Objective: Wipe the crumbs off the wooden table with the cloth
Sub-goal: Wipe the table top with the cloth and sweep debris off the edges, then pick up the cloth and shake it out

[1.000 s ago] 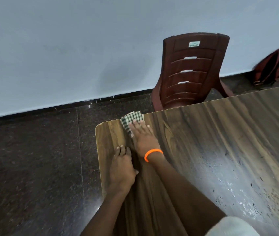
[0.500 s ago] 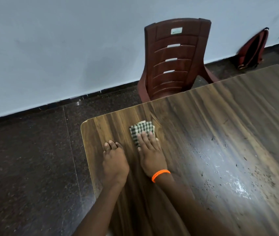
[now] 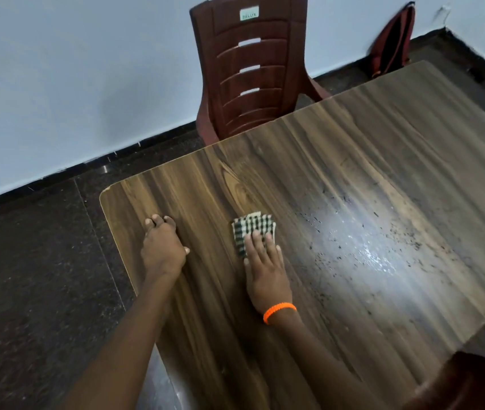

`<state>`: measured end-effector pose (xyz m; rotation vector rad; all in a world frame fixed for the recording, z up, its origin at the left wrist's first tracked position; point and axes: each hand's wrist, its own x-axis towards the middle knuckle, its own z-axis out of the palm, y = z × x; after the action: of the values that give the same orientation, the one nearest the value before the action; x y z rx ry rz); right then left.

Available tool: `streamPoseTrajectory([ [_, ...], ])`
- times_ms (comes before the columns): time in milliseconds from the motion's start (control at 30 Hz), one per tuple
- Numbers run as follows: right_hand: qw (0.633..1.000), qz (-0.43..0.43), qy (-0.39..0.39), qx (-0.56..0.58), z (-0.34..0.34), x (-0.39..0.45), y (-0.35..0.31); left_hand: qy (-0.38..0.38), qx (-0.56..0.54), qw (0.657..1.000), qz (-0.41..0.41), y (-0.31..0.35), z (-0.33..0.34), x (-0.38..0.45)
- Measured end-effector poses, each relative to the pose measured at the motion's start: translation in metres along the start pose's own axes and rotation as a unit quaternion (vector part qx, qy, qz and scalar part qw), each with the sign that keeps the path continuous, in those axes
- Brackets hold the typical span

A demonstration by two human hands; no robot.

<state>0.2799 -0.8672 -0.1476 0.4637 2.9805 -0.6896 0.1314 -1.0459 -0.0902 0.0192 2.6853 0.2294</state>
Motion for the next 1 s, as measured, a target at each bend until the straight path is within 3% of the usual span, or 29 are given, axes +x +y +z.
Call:
streamPoseTrajectory([
  [133,0.998,-0.046,-0.027,-0.017,-0.002,-0.077,0.016,0.025,-0.026,0.999,0.003,-0.003,0.000,-0.008],
  [300,0.999,0.017,-0.022,-0.024,-0.004,-0.145,0.038,0.108,-0.093,0.990,0.012,0.018,0.018,-0.067],
  [533,0.997,0.071,-0.004,0.001,-0.020,-0.215,0.054,-0.027,-0.153,0.988,0.023,0.071,0.085,-0.186],
  [667,0.990,0.097,0.008,0.104,-0.040,-0.239,0.063,-0.071,-0.146,0.987,0.006,0.078,0.118,-0.239],
  [800,0.931,0.267,0.125,0.215,-0.056,-0.239,0.058,-0.100,-0.255,0.960,-0.052,0.084,0.137,-0.274],
  [1000,0.829,0.429,0.076,0.351,-0.056,-0.226,0.045,-0.124,-0.449,0.875,-0.137,0.096,0.148,-0.286],
])
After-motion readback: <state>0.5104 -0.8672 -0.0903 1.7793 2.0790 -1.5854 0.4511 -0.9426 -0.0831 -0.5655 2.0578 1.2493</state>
